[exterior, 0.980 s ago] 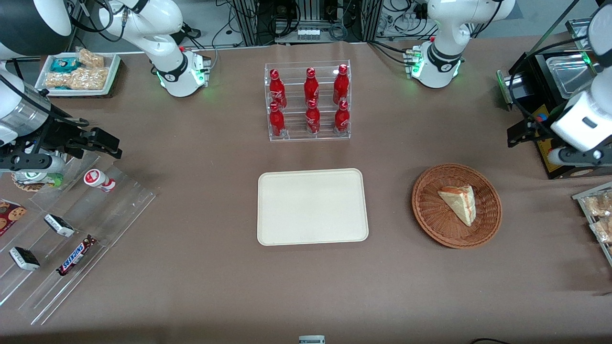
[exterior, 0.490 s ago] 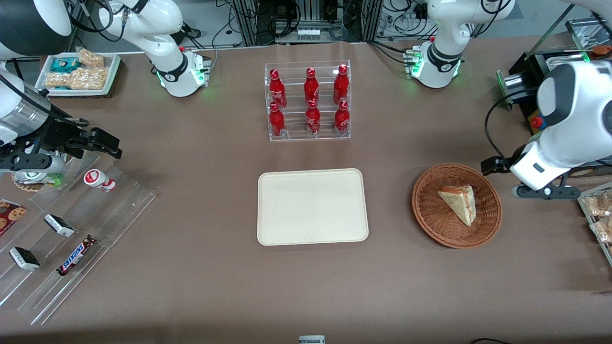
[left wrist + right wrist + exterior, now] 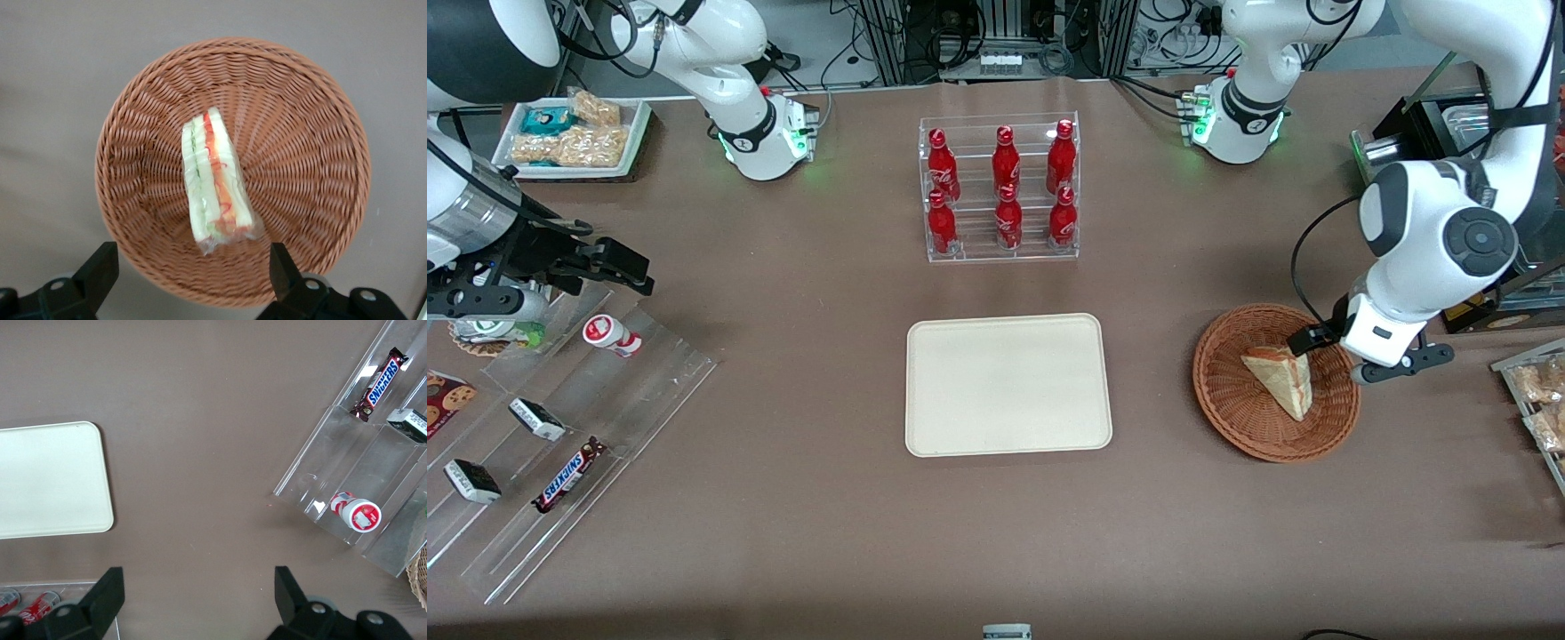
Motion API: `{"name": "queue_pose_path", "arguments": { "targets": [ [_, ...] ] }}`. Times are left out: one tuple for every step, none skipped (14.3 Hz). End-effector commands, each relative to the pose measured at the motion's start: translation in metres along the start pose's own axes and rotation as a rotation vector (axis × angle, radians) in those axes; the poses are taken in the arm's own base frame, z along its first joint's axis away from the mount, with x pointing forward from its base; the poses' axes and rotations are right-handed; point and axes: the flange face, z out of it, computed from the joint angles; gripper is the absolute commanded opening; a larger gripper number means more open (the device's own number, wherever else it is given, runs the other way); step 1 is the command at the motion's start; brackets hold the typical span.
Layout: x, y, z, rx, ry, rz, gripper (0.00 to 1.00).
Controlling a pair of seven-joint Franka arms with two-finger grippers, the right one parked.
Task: Place sandwich from basket to tray
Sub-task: 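Lower the left gripper onto the sandwich and close it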
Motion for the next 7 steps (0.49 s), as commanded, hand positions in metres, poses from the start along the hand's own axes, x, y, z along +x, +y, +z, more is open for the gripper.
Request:
{"name": "queue_pose_path", "arguments": {
  "targets": [
    [-0.010, -0.002, 0.018, -0.016, 0.038, -0.256, 1.00],
    [-0.010, 0.000, 0.030, -0.020, 0.037, -0.368, 1.00],
    [-0.008, 0.003, 0.037, -0.028, 0.042, -0.446, 1.00],
    [-0.005, 0.004, 0.046, -0.035, 0.045, -0.504, 1.00],
    [-0.004, 0.005, 0.053, -0.036, 0.044, -0.530, 1.00],
    [-0.002, 0.006, 0.061, -0.039, 0.044, -0.531, 1.00],
    [0.000, 0.009, 0.067, -0.049, 0.049, -0.534, 0.98]
  ]
}}
